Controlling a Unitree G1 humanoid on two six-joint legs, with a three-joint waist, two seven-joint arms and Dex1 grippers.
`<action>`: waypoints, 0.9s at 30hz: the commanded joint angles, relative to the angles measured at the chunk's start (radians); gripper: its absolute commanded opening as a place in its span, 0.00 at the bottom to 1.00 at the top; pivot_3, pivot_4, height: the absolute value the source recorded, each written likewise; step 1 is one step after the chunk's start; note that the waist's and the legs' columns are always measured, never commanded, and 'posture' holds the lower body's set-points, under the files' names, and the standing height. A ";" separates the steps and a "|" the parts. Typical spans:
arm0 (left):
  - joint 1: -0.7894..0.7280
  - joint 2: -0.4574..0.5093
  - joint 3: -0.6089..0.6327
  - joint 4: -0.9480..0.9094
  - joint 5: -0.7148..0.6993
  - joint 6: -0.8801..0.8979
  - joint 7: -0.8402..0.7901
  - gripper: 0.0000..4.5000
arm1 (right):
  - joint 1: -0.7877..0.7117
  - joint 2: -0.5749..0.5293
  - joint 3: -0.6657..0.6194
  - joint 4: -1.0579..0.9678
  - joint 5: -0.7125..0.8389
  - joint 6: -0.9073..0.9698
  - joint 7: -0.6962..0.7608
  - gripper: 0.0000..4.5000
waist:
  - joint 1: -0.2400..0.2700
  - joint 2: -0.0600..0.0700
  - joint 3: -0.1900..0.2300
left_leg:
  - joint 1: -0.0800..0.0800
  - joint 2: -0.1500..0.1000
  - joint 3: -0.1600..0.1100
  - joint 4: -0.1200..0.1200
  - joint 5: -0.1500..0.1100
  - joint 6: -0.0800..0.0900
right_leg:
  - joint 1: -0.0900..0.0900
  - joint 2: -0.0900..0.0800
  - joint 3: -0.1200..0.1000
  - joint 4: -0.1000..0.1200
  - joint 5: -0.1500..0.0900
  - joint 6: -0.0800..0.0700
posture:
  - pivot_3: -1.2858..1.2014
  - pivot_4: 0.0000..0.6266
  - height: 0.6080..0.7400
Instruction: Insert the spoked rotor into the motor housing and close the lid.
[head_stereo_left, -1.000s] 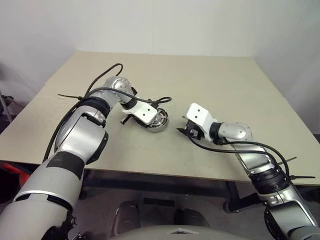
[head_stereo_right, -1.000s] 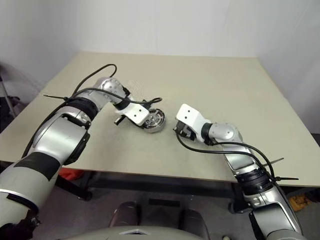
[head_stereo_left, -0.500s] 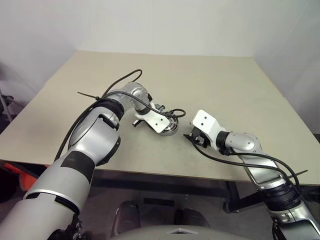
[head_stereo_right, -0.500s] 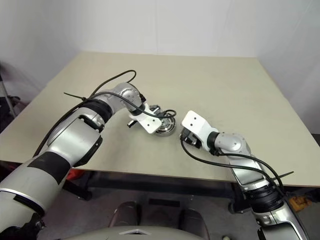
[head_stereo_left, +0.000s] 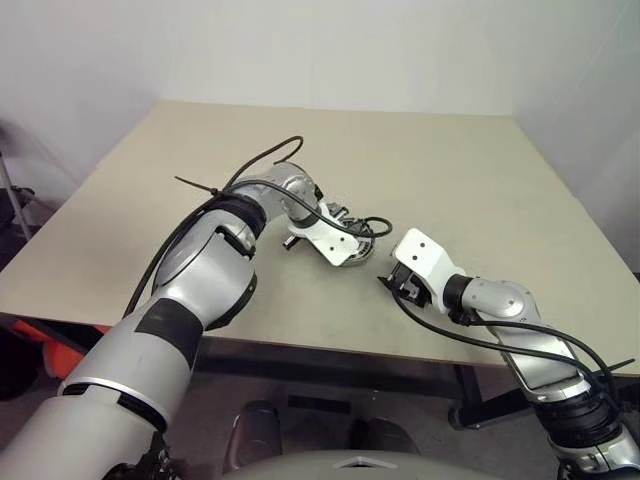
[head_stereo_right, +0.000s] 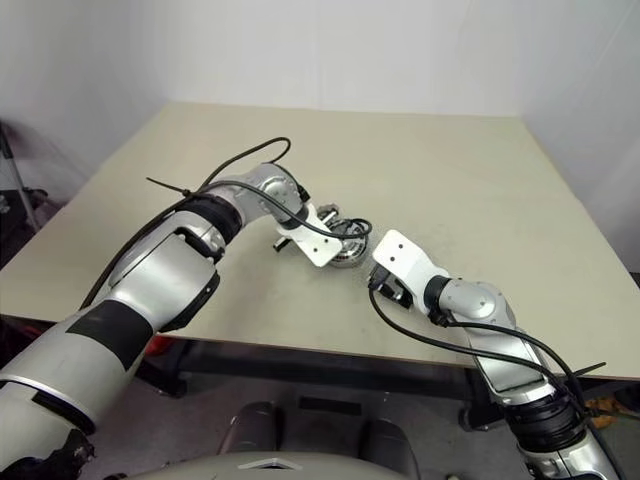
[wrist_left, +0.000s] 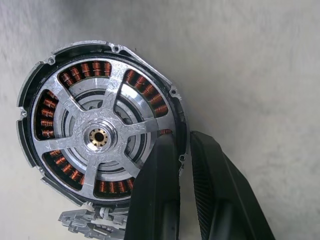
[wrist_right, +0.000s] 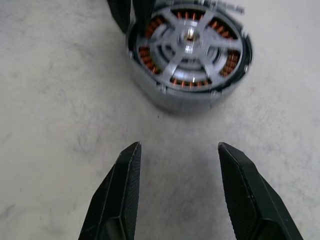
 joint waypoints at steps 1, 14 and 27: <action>-0.040 -0.014 0.047 -0.013 -0.052 -0.003 -0.024 0.02 | -0.004 -0.005 -0.031 -0.046 0.004 0.006 -0.017 0.61 | 0.000 0.000 0.000 | 0.000 0.000 0.000 0.000 0.000 0.000 | 0.000 0.000 0.000 0.000 0.000 0.000 | 0.52 0.00 1.00; 0.015 -0.033 0.068 -0.016 -0.089 -0.009 -0.137 0.24 | 0.010 -0.007 -0.039 -0.063 0.010 0.012 -0.030 0.61 | 0.000 0.000 0.000 | 0.000 -0.001 0.000 0.000 0.000 0.001 | 0.000 -0.002 0.000 0.000 0.000 -0.001 | 0.52 0.00 1.00; -0.007 0.011 0.105 -0.028 -0.118 -0.026 -0.084 0.46 | -0.024 -0.014 -0.018 -0.036 0.005 -0.013 -0.013 0.61 | 0.000 0.000 0.000 | 0.001 -0.003 -0.004 0.000 0.000 0.001 | 0.001 -0.004 0.000 0.001 -0.001 0.003 | 0.52 0.00 1.00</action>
